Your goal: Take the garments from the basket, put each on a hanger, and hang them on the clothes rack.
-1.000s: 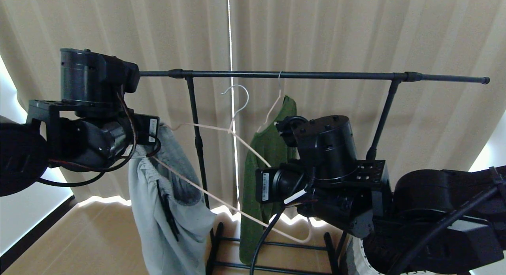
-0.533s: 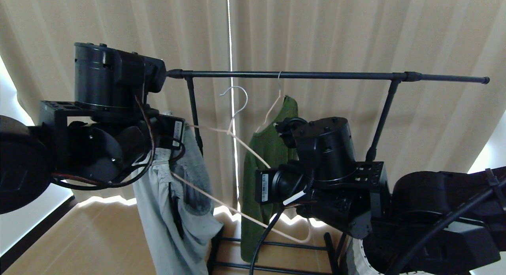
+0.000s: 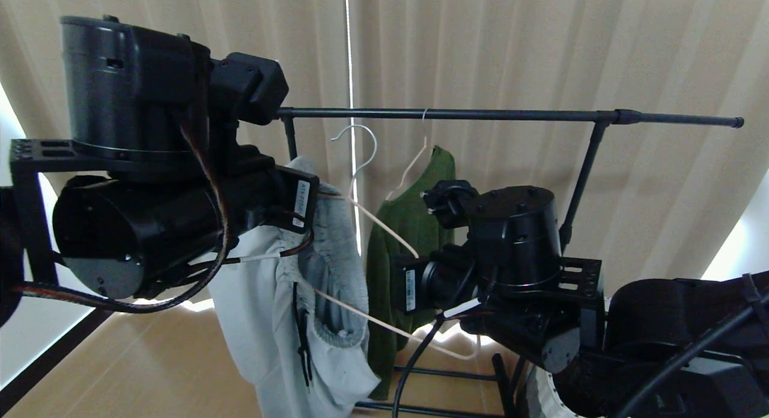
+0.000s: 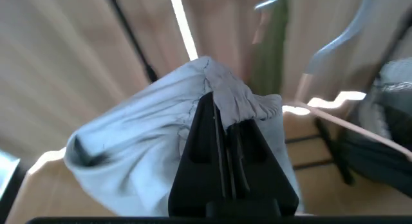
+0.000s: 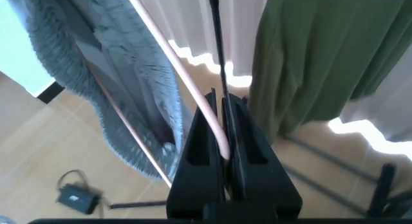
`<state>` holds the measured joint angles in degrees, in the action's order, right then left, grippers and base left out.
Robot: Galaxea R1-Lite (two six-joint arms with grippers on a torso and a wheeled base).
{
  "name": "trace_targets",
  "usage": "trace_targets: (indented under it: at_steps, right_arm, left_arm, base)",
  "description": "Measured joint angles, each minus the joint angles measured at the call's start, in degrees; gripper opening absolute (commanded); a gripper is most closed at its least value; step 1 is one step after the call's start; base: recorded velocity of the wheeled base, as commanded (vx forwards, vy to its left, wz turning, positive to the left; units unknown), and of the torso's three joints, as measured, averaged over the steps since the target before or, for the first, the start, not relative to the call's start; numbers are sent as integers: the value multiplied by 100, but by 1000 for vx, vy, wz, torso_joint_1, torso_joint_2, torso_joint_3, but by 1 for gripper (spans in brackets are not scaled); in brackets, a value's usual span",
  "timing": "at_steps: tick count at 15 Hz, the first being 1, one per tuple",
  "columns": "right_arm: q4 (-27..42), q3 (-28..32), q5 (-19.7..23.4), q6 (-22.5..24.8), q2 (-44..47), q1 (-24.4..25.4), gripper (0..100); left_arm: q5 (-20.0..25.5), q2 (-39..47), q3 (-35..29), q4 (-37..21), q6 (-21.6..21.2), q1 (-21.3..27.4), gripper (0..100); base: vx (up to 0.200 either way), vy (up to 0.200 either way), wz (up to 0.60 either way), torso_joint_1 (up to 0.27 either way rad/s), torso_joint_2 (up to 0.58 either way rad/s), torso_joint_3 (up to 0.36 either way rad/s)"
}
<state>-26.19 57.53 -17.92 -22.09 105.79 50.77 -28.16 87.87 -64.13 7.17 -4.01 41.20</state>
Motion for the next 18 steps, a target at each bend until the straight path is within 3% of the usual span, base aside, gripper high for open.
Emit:
trace_targets:
  at_steps: [3,5,13,14,18]
  right_arm:
    - [-984,-583,35,578,-185,-180,0]
    - [-1349,-897,66,800,-340,-273,0]
    - [-1421,-1142,282,852,-789,-328,0]
    - [-1424,-1151,288,868,-819,-323,0]
    - [-1432,-1156,290,883,-905,-329,0]
  left_arm:
    - [649,-215,256,5,-66,88,0]
    - [789,-306,440,22,-67,144,0]
    - [811,-323,667,49,-12,363,0]
    - [807,-323,695,49,-20,383,100]
    - [909,-336,827,60,-80,416,100]
  base:
    - [0,0,0,0,0,0]
    - [0,0,0,0,0,0]
    - [0,0,0,0,0,0]
    - [0,0,0,0,0,0]
    - [0,0,0,0,0,0]
